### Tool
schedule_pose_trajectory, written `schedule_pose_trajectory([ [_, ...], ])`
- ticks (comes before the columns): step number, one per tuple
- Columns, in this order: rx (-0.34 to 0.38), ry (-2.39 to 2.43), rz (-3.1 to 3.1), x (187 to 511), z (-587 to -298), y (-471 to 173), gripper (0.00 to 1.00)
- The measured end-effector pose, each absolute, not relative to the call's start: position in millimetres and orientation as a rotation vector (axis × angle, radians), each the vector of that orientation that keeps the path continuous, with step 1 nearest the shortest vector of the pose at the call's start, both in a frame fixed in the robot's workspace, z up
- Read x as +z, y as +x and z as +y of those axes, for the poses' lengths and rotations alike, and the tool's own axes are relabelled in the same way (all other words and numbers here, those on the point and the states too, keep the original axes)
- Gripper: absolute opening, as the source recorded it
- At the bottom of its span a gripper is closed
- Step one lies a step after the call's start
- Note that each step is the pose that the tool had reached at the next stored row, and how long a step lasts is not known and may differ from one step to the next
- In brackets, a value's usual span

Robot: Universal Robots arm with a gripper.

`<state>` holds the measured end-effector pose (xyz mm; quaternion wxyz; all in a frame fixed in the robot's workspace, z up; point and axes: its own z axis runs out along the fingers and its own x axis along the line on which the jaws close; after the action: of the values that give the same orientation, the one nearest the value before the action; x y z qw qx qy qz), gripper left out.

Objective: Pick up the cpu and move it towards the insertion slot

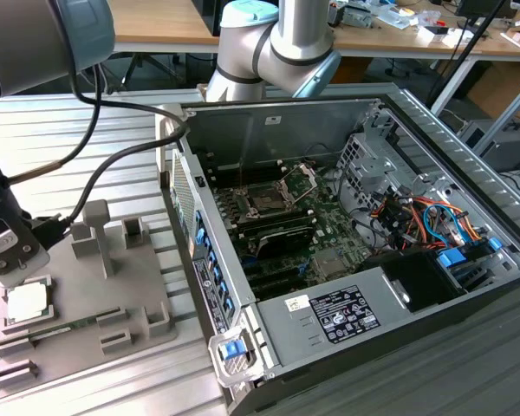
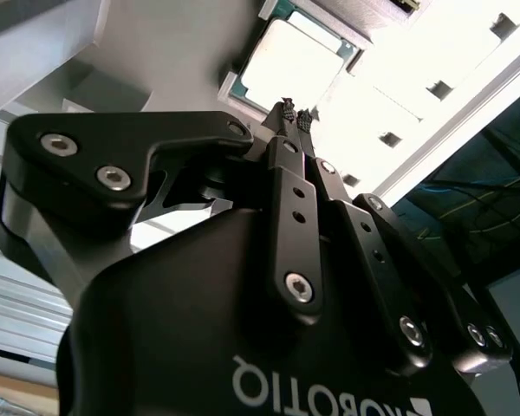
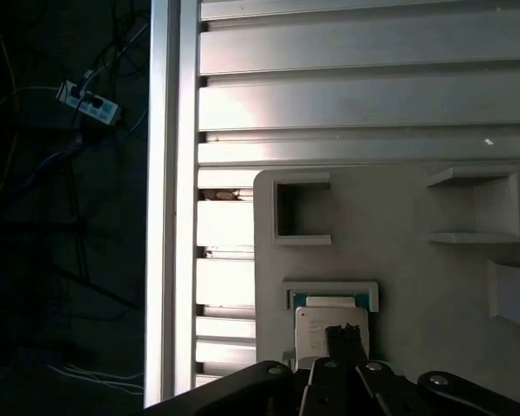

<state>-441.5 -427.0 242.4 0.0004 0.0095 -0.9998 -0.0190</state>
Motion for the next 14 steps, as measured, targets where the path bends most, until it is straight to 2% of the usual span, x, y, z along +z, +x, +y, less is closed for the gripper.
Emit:
schedule_pose_trajectory([
  [14,-0.059,0.03,-3.14,235.1,-432.6,-441.6,0.11],
])
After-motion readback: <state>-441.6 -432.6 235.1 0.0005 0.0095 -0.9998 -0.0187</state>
